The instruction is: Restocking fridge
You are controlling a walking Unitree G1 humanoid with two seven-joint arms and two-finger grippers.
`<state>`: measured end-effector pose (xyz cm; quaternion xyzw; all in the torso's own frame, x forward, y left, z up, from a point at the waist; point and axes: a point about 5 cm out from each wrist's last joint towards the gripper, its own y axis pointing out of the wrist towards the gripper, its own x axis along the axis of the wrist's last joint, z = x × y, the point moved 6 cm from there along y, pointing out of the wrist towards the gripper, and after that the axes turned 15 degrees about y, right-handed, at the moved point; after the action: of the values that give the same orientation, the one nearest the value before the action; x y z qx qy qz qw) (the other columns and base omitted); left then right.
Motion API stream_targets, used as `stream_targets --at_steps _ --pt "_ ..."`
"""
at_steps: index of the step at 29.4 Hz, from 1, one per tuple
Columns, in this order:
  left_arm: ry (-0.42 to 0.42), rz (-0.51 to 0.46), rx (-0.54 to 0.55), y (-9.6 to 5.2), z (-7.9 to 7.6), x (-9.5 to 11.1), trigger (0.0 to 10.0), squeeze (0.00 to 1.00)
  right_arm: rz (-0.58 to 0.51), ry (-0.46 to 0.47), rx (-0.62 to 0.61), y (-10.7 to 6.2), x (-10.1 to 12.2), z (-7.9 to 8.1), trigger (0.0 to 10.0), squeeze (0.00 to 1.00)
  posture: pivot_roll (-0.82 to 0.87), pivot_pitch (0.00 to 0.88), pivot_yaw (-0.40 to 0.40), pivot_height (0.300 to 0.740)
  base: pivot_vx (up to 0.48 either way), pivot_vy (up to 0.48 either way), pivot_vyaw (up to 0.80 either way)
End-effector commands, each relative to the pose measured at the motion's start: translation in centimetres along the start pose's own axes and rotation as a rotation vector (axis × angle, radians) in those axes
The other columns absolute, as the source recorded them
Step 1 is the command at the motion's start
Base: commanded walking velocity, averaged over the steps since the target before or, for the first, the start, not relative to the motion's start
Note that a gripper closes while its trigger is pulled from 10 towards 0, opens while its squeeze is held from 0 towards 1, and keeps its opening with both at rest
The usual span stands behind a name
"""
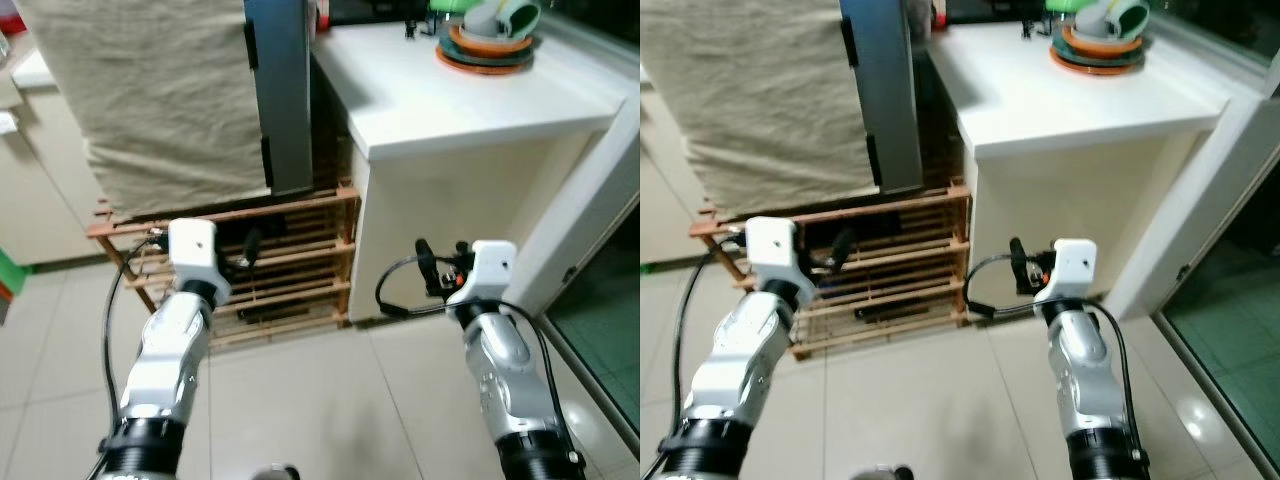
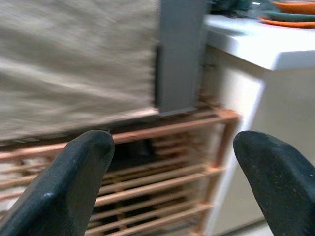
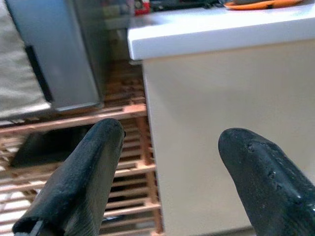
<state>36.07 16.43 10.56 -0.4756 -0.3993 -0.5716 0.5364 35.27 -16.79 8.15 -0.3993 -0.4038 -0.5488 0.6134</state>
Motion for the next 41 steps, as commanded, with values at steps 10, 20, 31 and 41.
stream_targets --at_steps 10,20,31,41 --pt "-0.044 0.034 0.047 0.0 0.5 -0.7 10.0 0.0 -0.003 0.027 -0.042 -0.1 -0.4 -0.9 10.0 0.0 -0.08 0.0 0.031 0.74 0.0 0.238 0.06" --pt "-0.103 0.061 0.086 0.1 1.0 -1.5 10.0 0.0 0.019 0.003 -0.037 -0.4 -0.9 -1.2 10.0 0.0 -0.09 0.0 0.025 0.74 0.0 0.477 0.0" --pt "-0.049 0.049 0.095 0.5 0.8 -1.2 10.0 0.0 0.06 -0.042 0.029 -0.8 -2.1 0.0 10.0 0.0 -0.09 0.0 0.024 0.74 0.0 0.305 0.19" --pt "-0.052 -0.022 0.051 0.6 0.1 0.5 10.0 0.0 0.112 -0.117 0.184 -1.3 -3.4 3.3 10.0 0.0 -0.1 0.0 0.027 0.74 0.31 0.0 0.2"
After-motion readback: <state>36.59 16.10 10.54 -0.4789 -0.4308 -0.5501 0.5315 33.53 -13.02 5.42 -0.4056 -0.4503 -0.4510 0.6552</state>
